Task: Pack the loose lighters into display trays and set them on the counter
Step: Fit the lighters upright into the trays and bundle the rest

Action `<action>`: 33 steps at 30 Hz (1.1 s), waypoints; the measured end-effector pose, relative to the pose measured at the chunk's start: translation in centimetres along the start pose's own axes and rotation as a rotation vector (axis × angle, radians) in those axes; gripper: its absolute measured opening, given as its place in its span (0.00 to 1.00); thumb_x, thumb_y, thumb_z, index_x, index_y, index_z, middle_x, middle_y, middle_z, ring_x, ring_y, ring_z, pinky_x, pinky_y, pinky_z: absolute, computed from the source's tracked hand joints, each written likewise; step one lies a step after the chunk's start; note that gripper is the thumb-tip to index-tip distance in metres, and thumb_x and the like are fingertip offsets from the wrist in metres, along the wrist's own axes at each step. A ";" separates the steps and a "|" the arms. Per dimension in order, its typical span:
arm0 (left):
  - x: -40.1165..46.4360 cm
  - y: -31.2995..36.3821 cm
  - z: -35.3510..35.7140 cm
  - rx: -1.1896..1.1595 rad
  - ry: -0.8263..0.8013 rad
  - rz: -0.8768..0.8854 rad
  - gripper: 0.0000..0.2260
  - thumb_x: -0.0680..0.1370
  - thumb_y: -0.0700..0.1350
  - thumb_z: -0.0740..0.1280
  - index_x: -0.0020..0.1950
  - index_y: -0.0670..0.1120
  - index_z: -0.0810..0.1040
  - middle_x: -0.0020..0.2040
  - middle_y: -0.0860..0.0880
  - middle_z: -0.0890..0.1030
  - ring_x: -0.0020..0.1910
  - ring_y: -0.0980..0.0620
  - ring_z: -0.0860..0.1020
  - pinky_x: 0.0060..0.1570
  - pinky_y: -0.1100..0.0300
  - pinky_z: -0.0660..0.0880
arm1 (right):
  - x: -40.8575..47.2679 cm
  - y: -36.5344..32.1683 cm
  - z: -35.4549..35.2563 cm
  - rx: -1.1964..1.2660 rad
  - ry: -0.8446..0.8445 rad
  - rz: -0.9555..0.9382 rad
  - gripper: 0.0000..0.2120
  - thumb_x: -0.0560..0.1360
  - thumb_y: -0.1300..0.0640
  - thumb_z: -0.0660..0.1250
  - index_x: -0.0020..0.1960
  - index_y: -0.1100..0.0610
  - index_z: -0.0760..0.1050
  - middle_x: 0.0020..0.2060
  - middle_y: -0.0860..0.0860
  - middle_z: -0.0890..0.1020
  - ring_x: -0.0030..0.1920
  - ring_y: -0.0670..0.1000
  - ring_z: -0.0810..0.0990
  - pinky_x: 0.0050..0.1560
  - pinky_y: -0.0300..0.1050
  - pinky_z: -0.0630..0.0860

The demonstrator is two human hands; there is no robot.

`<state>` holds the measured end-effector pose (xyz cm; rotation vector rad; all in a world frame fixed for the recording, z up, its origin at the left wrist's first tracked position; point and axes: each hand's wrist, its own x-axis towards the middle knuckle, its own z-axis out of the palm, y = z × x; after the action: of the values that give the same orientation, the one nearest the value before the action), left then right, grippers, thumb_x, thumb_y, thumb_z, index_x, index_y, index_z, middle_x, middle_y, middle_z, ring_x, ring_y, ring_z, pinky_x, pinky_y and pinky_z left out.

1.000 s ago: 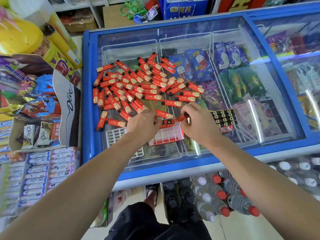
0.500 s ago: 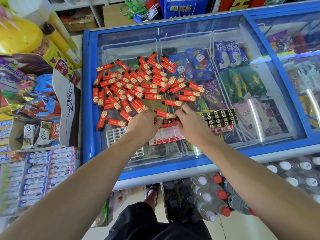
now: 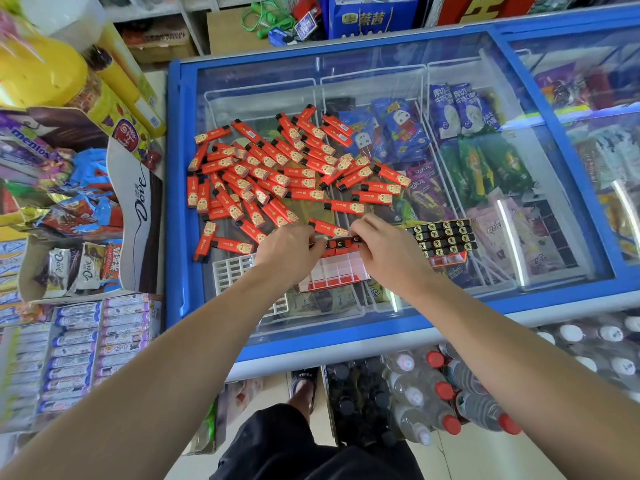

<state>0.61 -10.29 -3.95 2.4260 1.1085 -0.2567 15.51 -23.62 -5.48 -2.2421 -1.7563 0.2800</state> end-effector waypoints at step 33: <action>1.6 -4.1 -2.0 -0.090 0.063 -0.086 0.14 0.85 0.55 0.58 0.53 0.45 0.74 0.47 0.43 0.80 0.42 0.42 0.79 0.40 0.50 0.77 | 4.5 -1.9 0.3 0.239 0.115 0.203 0.09 0.79 0.60 0.67 0.58 0.59 0.76 0.48 0.52 0.78 0.46 0.53 0.79 0.42 0.48 0.77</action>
<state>-1.49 -5.95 -4.07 2.3247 1.2273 -0.1551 14.79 -18.83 -5.08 -2.2148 -1.3615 0.3736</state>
